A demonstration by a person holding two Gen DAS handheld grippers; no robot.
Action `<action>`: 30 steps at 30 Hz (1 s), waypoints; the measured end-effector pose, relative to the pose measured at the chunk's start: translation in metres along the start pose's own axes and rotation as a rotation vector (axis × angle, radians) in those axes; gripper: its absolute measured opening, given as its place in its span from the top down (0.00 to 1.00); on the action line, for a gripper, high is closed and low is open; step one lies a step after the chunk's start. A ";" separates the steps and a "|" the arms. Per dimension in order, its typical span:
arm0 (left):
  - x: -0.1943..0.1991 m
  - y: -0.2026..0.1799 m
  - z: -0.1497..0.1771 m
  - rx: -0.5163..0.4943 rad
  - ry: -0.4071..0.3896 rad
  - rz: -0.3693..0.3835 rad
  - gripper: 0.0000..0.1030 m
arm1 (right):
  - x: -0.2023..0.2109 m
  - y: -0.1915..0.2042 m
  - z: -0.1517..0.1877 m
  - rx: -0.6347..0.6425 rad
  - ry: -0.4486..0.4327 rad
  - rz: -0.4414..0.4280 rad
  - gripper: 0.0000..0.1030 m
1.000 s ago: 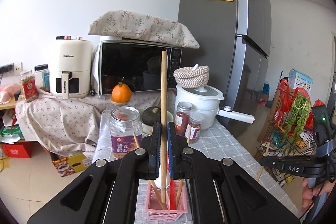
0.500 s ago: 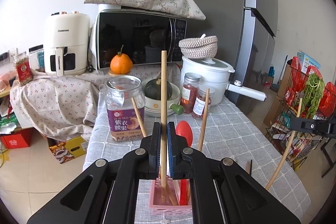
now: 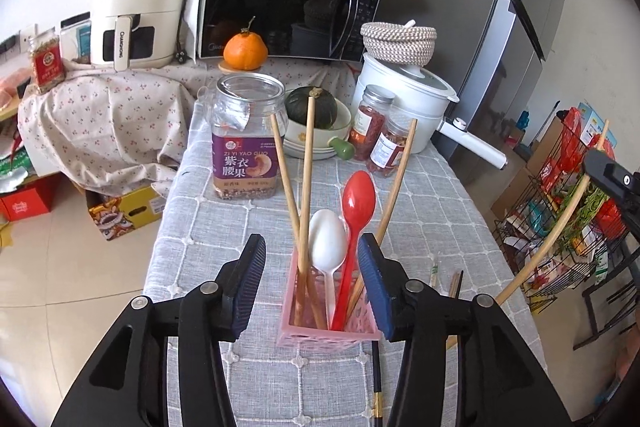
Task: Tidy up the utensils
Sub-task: 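Lower the right gripper's chopstick into the pink basket and open it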
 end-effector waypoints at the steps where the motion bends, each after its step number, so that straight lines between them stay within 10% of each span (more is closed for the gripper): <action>1: 0.001 0.003 0.001 0.006 0.006 0.000 0.48 | 0.002 0.002 -0.003 -0.004 -0.019 -0.007 0.95; 16: 0.010 0.029 0.027 -0.050 0.090 -0.008 0.41 | -0.027 0.034 -0.003 -0.001 -0.147 -0.052 0.95; 30: 0.004 0.046 0.030 -0.061 0.142 -0.050 0.33 | -0.086 0.046 0.037 0.035 -0.026 -0.043 0.94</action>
Point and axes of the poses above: each gripper's, at about its wrist camera, not at the fingertips, and x roughly against the way its jaws point, y to its left, z to its underside, the point moved 2 cm from there along -x, roughly the way its jaws point, and after that the axes turned 8 degrees about -y, right-handed, at the moved point
